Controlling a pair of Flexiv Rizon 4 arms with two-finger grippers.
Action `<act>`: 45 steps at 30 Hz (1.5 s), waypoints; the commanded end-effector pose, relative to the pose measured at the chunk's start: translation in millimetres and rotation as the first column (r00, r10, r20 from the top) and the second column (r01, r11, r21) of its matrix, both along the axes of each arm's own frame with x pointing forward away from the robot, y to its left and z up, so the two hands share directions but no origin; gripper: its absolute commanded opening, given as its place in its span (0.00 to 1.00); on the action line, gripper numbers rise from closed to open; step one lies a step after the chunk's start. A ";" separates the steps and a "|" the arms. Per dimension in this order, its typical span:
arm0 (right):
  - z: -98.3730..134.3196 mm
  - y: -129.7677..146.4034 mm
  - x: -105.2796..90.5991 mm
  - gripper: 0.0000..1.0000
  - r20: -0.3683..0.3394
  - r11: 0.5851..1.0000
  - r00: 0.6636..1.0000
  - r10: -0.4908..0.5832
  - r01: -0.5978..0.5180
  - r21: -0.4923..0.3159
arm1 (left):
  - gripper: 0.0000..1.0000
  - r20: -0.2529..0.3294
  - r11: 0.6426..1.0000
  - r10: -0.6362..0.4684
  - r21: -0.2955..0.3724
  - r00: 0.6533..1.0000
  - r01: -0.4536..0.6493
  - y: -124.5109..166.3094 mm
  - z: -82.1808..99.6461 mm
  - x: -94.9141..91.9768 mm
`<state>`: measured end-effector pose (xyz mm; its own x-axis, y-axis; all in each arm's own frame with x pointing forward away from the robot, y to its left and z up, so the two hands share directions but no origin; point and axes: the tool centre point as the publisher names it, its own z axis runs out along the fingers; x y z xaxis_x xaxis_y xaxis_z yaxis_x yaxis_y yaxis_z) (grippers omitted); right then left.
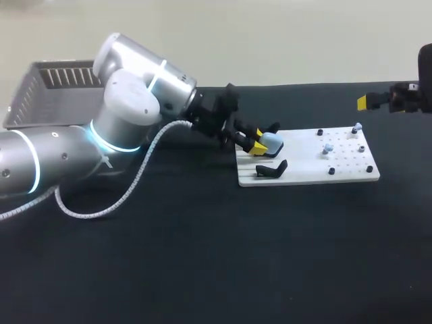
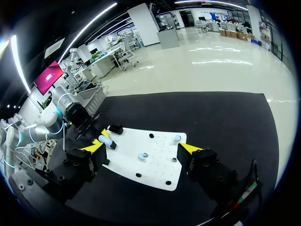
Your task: Pick up each earbud case from the left stands, insert the matching earbuds, close the lid, and place the case in the box.
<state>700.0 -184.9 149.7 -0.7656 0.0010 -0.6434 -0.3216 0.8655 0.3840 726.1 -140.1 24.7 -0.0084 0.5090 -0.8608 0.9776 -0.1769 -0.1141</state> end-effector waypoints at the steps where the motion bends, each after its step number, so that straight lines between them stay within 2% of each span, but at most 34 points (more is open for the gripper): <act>1: 0.3 -0.1 -0.4 1.00 0.000 1.000 1.000 0.000 0.000 -0.001 | 0.00 0.015 1.000 0.001 -0.002 1.000 -0.001 0.1 4.5 -2.1; 11: 0.3 -0.1 -0.4 1.00 0.000 1.000 1.000 0.000 0.000 -0.001 | 0.00 0.069 0.998 0.020 -0.063 0.997 -0.015 13.6 33.7 -13.3; 20: 0.3 -0.1 -0.4 1.00 0.000 1.000 1.000 0.000 0.000 -0.001 | 0.00 0.106 0.964 0.089 -0.260 0.990 -0.059 23.5 85.3 -23.3; 28: 0.3 -0.1 -0.4 1.00 0.000 1.000 1.000 0.000 0.000 -0.001 | 0.00 0.128 0.932 0.108 -0.359 0.986 -0.056 22.6 118.0 -38.5; 37: 0.3 -0.1 -0.4 1.00 0.000 1.000 1.000 0.000 0.000 -0.001 | 0.00 0.106 0.916 0.153 -0.388 0.983 -0.101 22.0 124.2 -46.0; 45: 0.3 -0.1 -0.4 1.00 0.000 1.000 1.000 0.000 0.000 -0.001 | 0.00 0.080 0.901 0.113 -0.428 0.990 -0.069 15.9 119.3 -49.2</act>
